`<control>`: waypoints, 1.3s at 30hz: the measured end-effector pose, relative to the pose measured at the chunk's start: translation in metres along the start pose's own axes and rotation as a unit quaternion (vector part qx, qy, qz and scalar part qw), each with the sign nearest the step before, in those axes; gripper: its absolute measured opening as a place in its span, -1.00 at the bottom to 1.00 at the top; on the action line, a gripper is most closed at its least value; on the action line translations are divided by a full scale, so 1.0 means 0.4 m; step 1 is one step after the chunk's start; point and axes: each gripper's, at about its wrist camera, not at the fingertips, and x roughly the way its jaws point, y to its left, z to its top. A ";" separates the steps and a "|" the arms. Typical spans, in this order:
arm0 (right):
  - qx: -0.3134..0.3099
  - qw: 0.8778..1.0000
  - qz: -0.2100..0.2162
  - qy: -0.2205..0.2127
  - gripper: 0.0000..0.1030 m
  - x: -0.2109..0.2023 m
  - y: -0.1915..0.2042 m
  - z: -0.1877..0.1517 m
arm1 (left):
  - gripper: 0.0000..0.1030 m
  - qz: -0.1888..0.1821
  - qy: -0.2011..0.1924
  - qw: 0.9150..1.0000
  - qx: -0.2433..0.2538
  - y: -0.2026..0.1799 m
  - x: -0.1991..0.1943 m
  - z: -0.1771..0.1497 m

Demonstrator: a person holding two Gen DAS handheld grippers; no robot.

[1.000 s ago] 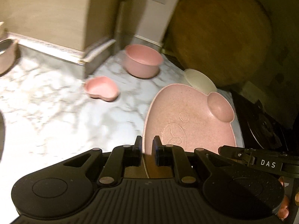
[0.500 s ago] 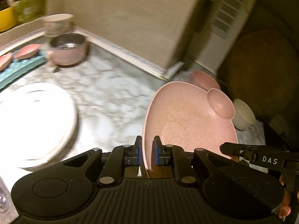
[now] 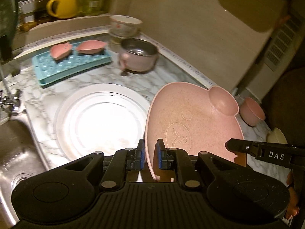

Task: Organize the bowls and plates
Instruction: 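Lower the pink bear plate onto the stacked white plates and open both grippers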

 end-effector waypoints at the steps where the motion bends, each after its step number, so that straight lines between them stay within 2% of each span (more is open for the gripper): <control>1: -0.004 1.000 0.002 0.000 -0.83 0.012 0.014 0.008 | -0.77 0.004 -0.001 1.000 -0.003 0.015 0.001 0.004; 16: -0.051 0.998 0.017 0.021 -0.83 0.194 0.167 0.087 | -0.77 0.038 0.006 0.998 -0.044 0.205 0.067 0.053; 27: -0.064 0.997 0.009 0.040 -0.83 0.281 0.186 0.095 | -0.77 0.044 0.025 0.997 -0.053 0.256 0.131 0.056; 39: -0.066 0.997 0.001 0.047 -0.83 0.309 0.183 0.092 | -0.77 0.043 0.029 0.997 -0.055 0.265 0.160 0.055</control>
